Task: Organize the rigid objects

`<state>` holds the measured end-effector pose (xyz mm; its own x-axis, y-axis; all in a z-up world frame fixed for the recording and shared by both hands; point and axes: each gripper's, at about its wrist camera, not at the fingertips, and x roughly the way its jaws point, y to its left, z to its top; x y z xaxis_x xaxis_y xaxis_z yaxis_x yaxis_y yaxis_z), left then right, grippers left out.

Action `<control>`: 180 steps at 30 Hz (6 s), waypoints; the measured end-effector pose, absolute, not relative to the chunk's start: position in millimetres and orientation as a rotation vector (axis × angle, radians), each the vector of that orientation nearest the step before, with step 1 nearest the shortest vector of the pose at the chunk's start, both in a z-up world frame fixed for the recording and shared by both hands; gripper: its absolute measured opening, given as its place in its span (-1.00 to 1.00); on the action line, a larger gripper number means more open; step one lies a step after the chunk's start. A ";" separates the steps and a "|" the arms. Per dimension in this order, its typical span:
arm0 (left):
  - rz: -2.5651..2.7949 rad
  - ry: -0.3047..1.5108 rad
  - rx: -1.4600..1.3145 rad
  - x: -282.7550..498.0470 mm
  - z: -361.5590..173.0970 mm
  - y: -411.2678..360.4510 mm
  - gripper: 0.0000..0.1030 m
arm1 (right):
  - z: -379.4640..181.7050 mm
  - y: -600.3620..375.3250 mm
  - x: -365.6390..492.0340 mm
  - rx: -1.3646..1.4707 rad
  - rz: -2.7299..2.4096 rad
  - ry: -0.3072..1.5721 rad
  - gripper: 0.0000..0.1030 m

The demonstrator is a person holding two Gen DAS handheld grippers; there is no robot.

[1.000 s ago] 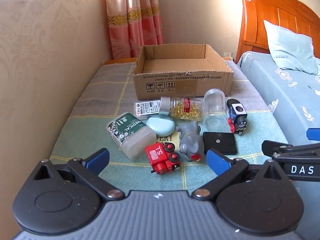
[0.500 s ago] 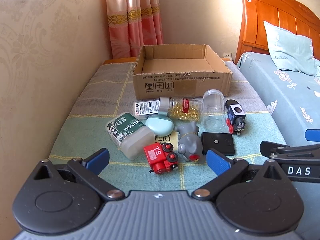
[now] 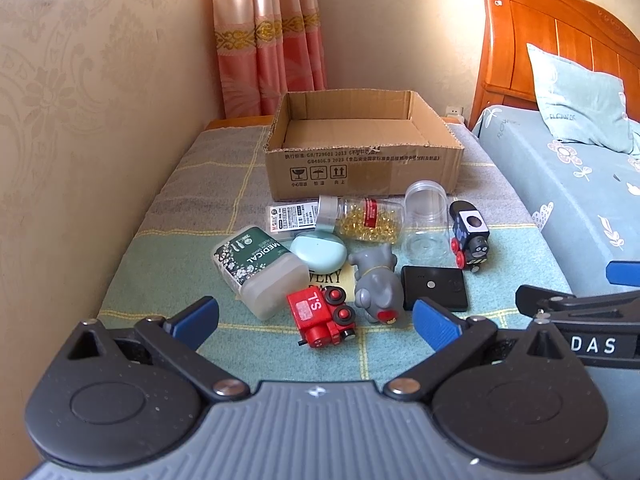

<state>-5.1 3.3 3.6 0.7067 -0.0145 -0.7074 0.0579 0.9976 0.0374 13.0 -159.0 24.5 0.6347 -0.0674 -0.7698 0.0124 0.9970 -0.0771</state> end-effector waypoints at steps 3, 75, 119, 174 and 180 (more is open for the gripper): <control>-0.039 0.783 0.056 -5.4 4.5 3.5 0.99 | 22.5 -157.6 13.2 -0.070 -0.046 0.885 1.00; -0.197 0.970 0.096 54.3 -91.6 72.8 0.99 | -47.5 -161.7 73.3 -0.188 0.157 1.045 1.00; -0.411 0.813 0.250 79.2 -73.6 97.7 0.99 | -71.2 -135.2 129.3 -0.015 0.057 1.133 1.00; -0.223 0.885 0.132 112.3 -82.6 94.2 0.70 | -72.6 -138.0 88.1 -0.187 0.275 0.995 0.80; -0.226 0.880 0.131 114.2 -81.0 94.1 0.70 | -70.1 -137.2 89.9 -0.185 0.272 0.984 0.60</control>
<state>114.2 94.1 -81.0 0.6159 -0.1415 -0.7750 0.2488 0.9683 0.0209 89.9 -137.2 -70.1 0.5240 0.1425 -0.8397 -0.3087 0.9506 -0.0313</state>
